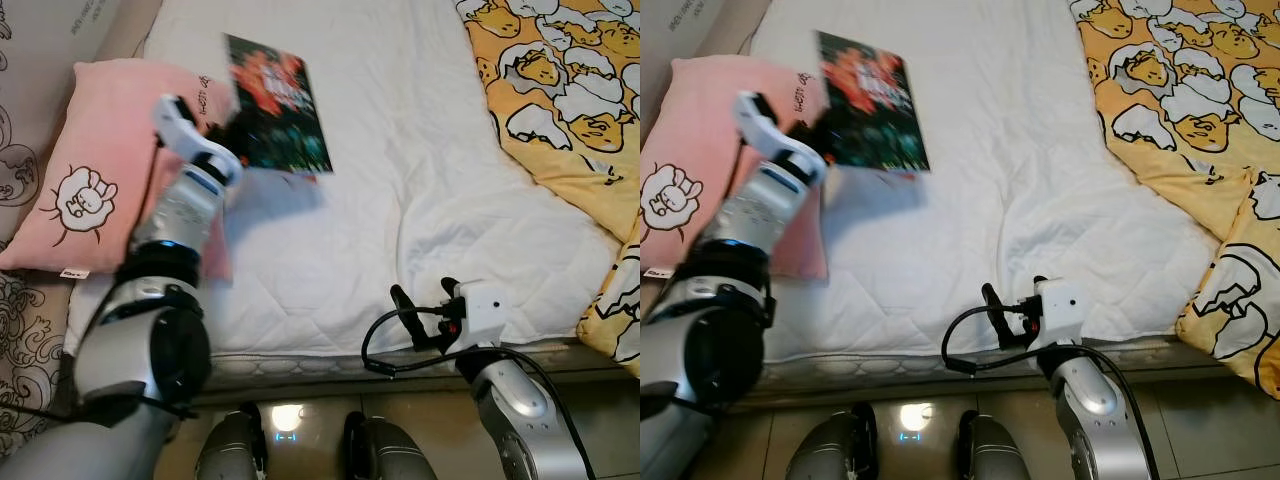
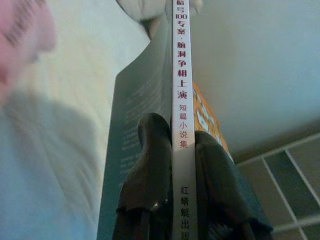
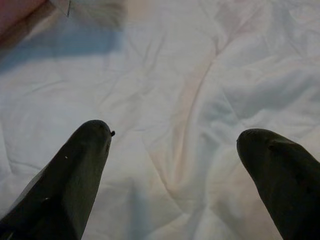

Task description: Clean up the room

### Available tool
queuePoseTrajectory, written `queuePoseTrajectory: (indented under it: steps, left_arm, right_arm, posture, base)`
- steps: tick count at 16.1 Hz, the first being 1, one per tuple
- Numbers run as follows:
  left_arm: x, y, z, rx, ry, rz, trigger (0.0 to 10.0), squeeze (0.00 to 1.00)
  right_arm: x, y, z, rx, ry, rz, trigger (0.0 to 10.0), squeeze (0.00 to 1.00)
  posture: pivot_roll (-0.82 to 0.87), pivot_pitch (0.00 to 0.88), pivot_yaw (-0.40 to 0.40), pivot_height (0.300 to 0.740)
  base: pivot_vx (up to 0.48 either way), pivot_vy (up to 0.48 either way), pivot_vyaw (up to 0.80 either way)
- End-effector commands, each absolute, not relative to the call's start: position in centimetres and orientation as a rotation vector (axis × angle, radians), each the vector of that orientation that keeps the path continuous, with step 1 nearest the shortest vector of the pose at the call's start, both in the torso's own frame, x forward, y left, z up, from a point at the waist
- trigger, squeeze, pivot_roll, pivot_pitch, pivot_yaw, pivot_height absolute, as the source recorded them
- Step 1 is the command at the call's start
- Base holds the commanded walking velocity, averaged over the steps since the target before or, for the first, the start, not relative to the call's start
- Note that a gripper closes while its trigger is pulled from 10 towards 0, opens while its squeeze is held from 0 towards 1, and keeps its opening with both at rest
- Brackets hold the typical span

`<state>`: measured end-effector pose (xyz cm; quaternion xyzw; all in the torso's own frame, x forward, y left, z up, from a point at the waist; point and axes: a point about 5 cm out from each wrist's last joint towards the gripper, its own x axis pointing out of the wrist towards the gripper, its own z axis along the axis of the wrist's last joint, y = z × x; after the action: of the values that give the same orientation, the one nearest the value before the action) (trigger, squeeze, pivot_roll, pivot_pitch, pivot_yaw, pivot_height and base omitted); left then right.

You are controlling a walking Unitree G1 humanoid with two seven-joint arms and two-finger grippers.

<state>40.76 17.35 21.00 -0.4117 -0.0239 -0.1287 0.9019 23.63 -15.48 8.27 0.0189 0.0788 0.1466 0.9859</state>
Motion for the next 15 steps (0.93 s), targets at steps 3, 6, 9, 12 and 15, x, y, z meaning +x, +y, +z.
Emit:
queuePoseTrajectory:
  steps: [3,6,9,12,15]
  left_arm:
    - [39.8,19.4,16.2,-0.851,0.124,-0.102,0.0,0.00]
    - [37.7,19.0,10.6,-0.741,0.374,-0.029,0.0,0.00]
    - [36.8,19.1,8.7,-0.436,0.445,-0.061,0.0,0.00]
    - [37.1,18.4,9.1,-0.052,0.413,-0.145,0.0,0.00]
    - [37.5,17.3,9.5,0.000,0.382,-0.156,0.0,0.00]
  right_arm:
    - [23.5,-16.0,7.9,0.034,0.174,0.282,10.0,0.00]
    - [23.5,-15.8,7.8,0.033,0.179,0.293,10.0,0.00]
    - [23.6,-15.8,7.8,0.029,0.180,0.296,10.0,0.00]
    - [23.5,-15.9,7.8,0.026,0.182,0.292,10.0,0.00]
    - [23.6,-15.8,7.8,0.026,0.180,0.294,10.0,0.00]
  posture:
    - [-0.20,0.179,-0.051,0.740]
    - [-0.19,0.181,-0.057,0.740]
    - [-0.20,0.180,-0.058,0.740]
    - [-0.20,0.178,-0.055,0.740]
    - [-0.20,0.178,-0.057,0.740]
  base:
    - [0.000,0.000,0.00]
    - [0.000,0.000,0.00]
    - [0.000,0.000,0.00]
    - [0.000,0.000,0.00]
    - [0.000,0.000,0.00]
